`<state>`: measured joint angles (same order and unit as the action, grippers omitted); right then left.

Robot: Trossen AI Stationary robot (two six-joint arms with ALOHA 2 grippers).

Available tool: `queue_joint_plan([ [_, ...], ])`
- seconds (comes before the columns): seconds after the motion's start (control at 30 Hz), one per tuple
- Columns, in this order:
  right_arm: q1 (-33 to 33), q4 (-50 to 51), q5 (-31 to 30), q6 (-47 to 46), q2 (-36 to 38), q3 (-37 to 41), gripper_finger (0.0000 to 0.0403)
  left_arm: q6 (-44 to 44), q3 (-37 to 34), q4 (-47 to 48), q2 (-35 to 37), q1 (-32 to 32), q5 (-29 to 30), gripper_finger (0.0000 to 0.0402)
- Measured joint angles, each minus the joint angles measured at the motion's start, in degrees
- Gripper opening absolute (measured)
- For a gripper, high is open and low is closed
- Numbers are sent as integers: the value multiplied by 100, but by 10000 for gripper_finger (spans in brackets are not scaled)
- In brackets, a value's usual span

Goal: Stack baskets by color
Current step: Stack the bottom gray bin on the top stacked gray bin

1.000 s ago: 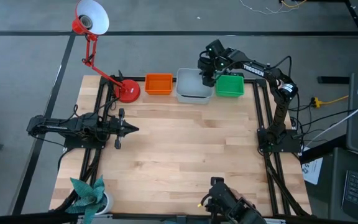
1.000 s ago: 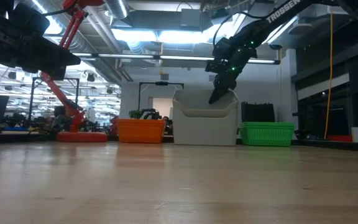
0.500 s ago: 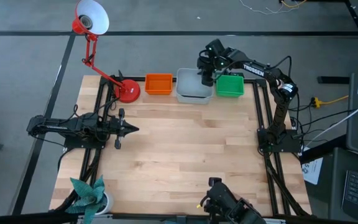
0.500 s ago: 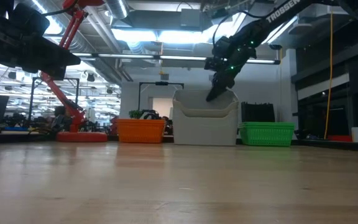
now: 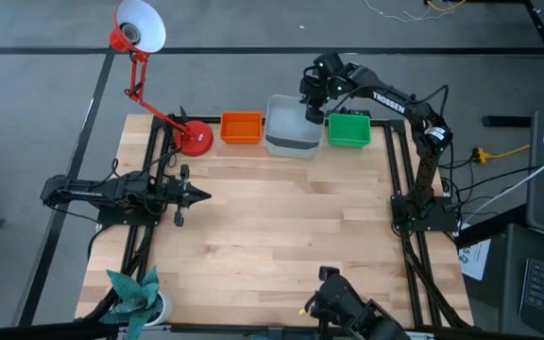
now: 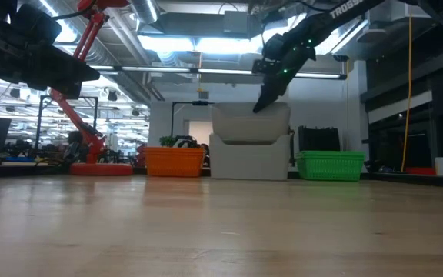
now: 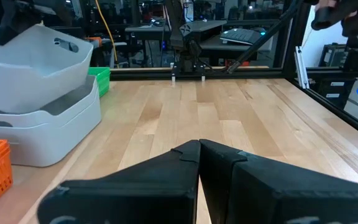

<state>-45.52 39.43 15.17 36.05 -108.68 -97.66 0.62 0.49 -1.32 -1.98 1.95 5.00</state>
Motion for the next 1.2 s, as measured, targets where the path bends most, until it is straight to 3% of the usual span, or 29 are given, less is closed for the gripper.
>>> queue_joint_plan([
  [0.2, -1, 474, 234, -5, 1, -57, 2, 0, 0, 0, 0, 0, 2, 0],
  [0.77, -46, 28, 290, 11, -361, 268, 9, 0, 0, 0, -1, -2, 2, 0],
  [0.9, -44, 42, -31, -6, -424, 268, 45, 0, 0, 0, 0, -1, 0, 0],
  [1.2, 38, 215, -50, -6, -426, -83, 151, 0, 0, 0, -2, -2, 0, 0],
])
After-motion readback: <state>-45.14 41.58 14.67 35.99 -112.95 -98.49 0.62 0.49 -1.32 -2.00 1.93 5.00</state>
